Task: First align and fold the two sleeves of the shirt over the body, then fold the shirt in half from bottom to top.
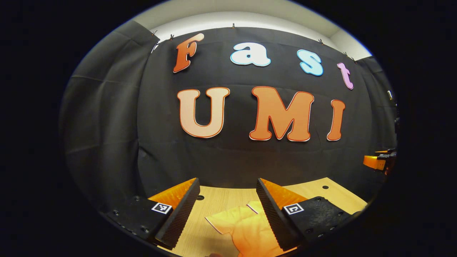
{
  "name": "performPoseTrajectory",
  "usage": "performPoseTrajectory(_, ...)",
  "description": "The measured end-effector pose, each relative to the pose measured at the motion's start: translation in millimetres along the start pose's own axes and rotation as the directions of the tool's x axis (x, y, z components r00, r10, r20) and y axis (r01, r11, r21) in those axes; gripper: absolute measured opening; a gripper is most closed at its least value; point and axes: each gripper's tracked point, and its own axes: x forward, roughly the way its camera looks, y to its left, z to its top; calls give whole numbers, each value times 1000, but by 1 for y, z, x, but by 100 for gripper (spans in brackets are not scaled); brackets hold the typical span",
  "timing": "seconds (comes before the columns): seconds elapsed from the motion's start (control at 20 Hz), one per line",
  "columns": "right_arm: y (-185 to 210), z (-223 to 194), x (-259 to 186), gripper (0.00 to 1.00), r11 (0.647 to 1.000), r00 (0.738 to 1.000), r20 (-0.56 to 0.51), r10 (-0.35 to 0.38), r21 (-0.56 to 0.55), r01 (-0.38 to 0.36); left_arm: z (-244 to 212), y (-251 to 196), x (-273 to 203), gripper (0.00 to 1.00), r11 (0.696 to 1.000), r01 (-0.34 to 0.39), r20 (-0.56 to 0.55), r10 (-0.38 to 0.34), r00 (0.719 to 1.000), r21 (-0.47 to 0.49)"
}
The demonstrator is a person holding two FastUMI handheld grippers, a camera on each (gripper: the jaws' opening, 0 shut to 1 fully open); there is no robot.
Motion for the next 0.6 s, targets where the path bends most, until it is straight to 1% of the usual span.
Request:
performPoseTrajectory(0.1,1,-10,16,98,1000,998,-59,1,26,1,0,3,-1,98,1000,-1,-2,1,1000,-13)
performPoseTrajectory(0.2,10,-27,37,98,998,988,-153,38,58,-30,-1,8,-2,98,1000,-8,-4,7,1000,-13)
performPoseTrajectory(0.25,15,-39,47,98,996,974,-216,63,76,-48,-1,12,-1,98,1000,-14,-6,14,1000,-7)
performPoseTrajectory(0.35,19,-66,79,98,993,943,-321,85,104,-54,-5,16,-1,98,1000,-18,-12,18,1000,-7)
performPoseTrajectory(0.4,18,-81,95,98,991,924,-371,89,122,-47,-7,20,-1,98,1000,-21,-18,21,1000,-12)
performPoseTrajectory(0.45,19,-99,112,98,989,899,-427,100,139,-44,-8,23,0,98,1000,-25,-25,25,999,-16)
performPoseTrajectory(0.55,15,-145,135,98,989,821,-564,92,147,-10,-12,32,-1,98,999,-39,-36,38,999,-16)
performPoseTrajectory(0.6,11,-170,147,99,991,782,-618,75,132,9,-13,36,0,98,999,-47,-38,47,998,-13)
